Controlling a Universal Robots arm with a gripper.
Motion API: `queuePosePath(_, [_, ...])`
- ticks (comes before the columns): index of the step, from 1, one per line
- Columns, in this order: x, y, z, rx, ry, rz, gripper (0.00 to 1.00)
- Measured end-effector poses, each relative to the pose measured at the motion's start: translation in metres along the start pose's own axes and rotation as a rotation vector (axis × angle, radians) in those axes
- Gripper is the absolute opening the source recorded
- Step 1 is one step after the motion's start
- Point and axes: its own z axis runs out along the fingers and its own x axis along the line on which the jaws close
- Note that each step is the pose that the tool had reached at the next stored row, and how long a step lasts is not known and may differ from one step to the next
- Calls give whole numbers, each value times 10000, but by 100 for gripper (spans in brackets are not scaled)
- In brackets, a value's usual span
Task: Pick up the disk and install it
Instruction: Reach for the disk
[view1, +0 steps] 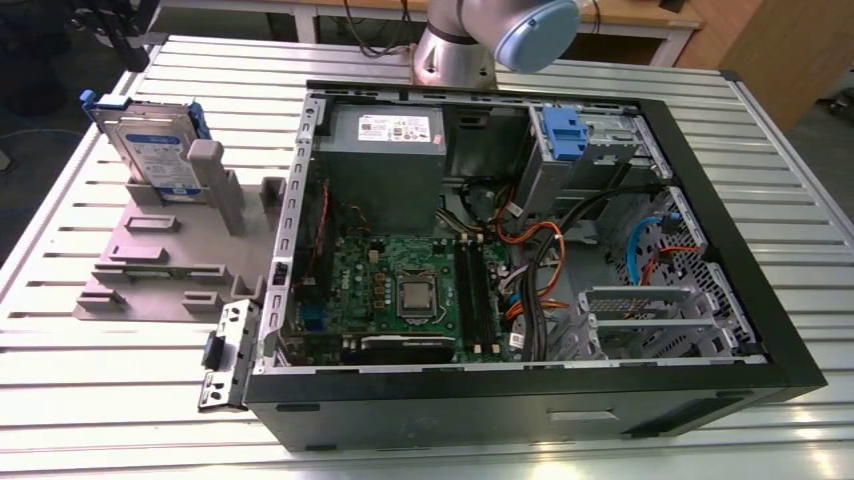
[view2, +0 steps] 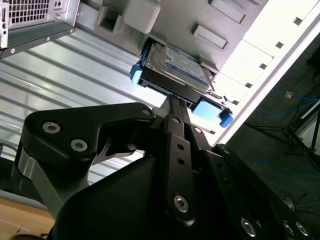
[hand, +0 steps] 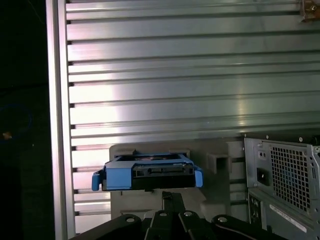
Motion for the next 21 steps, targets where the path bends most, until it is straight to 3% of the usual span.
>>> queuePosePath(21, [321, -25, 5, 0, 5, 0, 11])
